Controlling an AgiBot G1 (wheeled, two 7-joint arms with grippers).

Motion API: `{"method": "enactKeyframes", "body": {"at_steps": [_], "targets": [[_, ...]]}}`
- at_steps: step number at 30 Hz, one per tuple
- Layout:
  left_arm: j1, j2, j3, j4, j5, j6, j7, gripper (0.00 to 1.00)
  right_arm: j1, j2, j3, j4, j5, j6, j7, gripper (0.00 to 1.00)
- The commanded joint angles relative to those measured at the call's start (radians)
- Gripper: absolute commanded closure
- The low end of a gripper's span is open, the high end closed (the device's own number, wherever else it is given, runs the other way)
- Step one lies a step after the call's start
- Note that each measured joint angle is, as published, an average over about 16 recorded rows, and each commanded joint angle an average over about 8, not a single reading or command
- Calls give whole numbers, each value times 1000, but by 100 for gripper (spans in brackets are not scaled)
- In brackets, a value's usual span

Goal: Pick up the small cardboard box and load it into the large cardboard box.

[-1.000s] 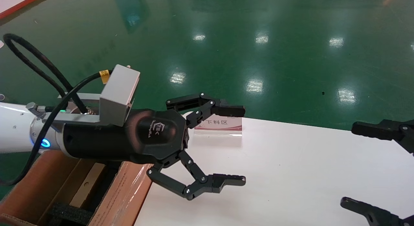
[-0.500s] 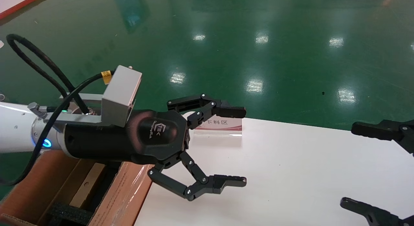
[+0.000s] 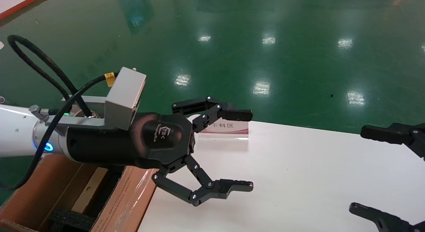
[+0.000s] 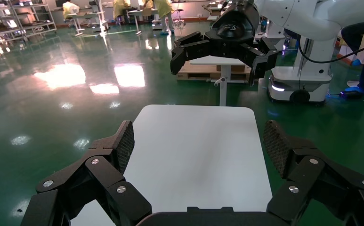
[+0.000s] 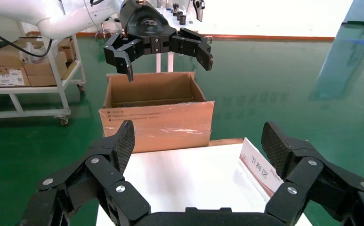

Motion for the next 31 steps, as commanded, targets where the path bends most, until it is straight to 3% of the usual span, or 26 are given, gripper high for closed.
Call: {"method": "enactKeyframes", "body": {"at_steps": [1, 31], "targets": [[0, 0, 0, 0, 0, 0, 0, 0, 0, 0, 0, 0, 0, 0, 0, 0], [-1, 0, 2, 0, 0, 0, 0, 0, 0, 0, 0, 0, 0, 0, 0, 0]]}}
